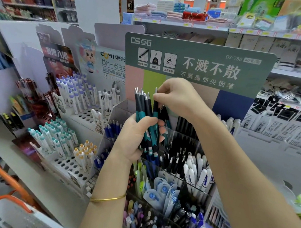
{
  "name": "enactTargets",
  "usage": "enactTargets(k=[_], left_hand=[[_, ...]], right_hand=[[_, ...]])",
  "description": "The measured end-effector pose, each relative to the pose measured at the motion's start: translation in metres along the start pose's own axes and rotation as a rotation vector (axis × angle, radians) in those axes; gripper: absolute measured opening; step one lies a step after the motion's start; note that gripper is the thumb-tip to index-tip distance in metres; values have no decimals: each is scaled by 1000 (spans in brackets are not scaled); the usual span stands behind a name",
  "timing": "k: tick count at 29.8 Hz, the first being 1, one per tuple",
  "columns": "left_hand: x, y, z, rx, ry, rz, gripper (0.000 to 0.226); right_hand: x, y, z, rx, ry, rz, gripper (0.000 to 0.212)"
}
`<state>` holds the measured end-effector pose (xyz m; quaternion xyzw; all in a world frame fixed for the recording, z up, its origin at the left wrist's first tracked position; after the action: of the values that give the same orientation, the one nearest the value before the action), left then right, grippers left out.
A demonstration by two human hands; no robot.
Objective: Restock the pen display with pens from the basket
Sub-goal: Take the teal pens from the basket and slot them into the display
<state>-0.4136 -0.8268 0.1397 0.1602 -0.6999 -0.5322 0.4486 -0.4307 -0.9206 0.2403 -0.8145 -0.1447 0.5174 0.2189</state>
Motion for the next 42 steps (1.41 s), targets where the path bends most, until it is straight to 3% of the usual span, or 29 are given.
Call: enactTargets(k=[2, 5, 6, 9, 14, 18, 22, 24, 26, 29, 32, 36, 38, 42], left_hand=[[-3, 1, -2, -8, 28, 24, 21], [-14, 1, -2, -26, 134, 23, 2], [-19, 0, -1, -23, 178, 11, 8], [-27, -1, 1, 9, 245, -34, 15], [-25, -1, 0, 21, 222, -85, 13], [-20, -1, -2, 24, 159, -91, 11], [-17, 0, -1, 30, 118, -105, 11], [-16, 0, -1, 32, 96, -101, 12], [-13, 1, -1, 37, 63, -97, 15], [-10, 3, -1, 58, 39, -113, 20], [-9, 4, -2, 72, 37, -131, 23], [-12, 2, -3, 64, 41, -128, 20], [-14, 3, -2, 59, 65, -117, 25], [-33, 1, -3, 39, 248, -152, 19]], right_hand=[[-4, 2, 0, 26, 68, -68, 25], [-19, 10, -1, 86, 244, -268, 13], [-26, 13, -1, 96, 323, -306, 9], [-36, 17, 2, 90, 463, -184, 11], [-2, 15, 5, 23, 305, 190, 10], [17, 10, 6, 6, 166, 633, 10], [21, 8, 8, 37, 86, 785, 14], [13, 2, 11, 4, 182, 731, 13], [1, -5, 16, -38, 280, 502, 20], [3, -12, 18, -31, 189, 169, 26], [14, -11, 16, 5, 77, 96, 30], [13, -1, 12, 54, 98, -71, 20], [8, 2, 12, 71, 178, -179, 15], [-26, 5, 16, 36, 531, -290, 13]])
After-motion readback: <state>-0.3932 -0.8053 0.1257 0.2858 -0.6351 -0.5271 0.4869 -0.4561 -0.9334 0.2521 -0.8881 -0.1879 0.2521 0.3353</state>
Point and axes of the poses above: each hand's wrist, its own z-axis away from the middle knuckle, its own x-axis out of the palm, y = z × x, the point moved 7 cm from there along -z, towards the middle knuckle, and after that the axes turned 2 degrees about -x, right-handed, at the moved point
